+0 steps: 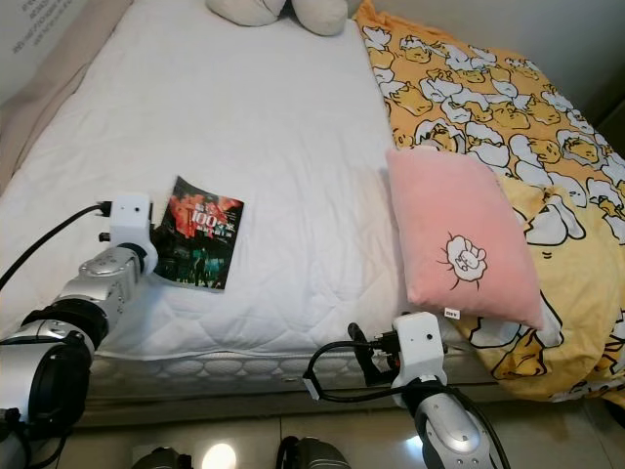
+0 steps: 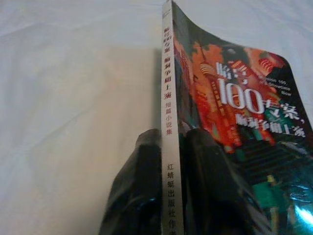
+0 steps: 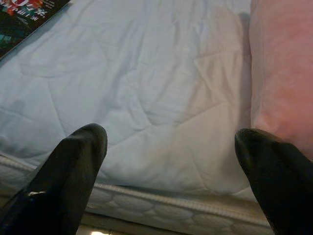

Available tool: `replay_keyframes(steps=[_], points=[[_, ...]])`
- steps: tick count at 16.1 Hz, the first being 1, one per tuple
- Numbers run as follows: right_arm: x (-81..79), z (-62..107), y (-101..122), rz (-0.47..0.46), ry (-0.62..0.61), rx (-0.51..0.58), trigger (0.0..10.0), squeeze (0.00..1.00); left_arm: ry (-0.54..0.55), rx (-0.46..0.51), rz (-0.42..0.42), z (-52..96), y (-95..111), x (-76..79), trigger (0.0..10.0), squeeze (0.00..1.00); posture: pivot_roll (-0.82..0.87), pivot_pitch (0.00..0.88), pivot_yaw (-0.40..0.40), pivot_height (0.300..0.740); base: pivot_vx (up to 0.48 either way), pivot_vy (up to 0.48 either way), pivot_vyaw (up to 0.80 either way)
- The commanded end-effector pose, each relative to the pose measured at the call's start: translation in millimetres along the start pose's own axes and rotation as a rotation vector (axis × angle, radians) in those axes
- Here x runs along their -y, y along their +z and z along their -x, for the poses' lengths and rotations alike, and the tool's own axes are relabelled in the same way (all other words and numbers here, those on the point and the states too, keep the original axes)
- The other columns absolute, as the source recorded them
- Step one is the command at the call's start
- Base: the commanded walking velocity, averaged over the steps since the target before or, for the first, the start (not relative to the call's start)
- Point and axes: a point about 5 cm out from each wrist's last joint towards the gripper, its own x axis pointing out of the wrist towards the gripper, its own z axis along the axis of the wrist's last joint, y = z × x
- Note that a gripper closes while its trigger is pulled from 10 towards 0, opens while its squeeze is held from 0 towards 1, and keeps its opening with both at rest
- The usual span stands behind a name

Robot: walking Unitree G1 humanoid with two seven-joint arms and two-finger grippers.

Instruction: Clean up the room

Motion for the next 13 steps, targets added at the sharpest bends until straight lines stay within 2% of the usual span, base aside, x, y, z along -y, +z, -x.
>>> replay_keyframes(steps=[1, 4, 7, 11, 13], points=[[6.1, 3.5, 3, -0.029, -0.005, 0.02, 10.0, 0.0, 0.015, -0.012, 0.011, 0.2, -3, 1.0, 10.0, 1.0, -0.17, 0.064, -0.154, 0.726, 0.0, 0.0, 0.0], [-3.2, 3.9, 6, -0.051, 0.096, 0.029, 10.0, 0.0, 0.021, -0.012, 0.015, 0.4, -5, 1.3, 10.0, 1.0, -0.17, 0.064, -0.154, 0.726, 0.0, 0.0, 0.0], [-3.1, 1.3, 7, -0.048, 0.108, 0.024, 10.0, 0.0, 0.016, -0.008, 0.006, 0.2, -4, 2.5, 10.0, 1.0, -0.16, 0.062, -0.157, 0.726, 0.0, 0.0, 0.0], [-2.7, -1.5, 7, -0.041, 0.121, 0.027, 10.0, 0.0, 0.012, 0.02, -0.092, 0.2, 1, 0.4, 10.0, 1.0, -0.16, 0.048, -0.148, 0.726, 0.0, 0.0, 0.0], [-0.7, -5.2, 14, -0.027, 0.094, 0.064, 10.0, 0.0, -0.025, 0.103, -0.139, -0.5, 17, 2.7, 10.0, 1.0, -0.14, 0.024, -0.122, 0.726, 0.0, 0.0, 0.0]])
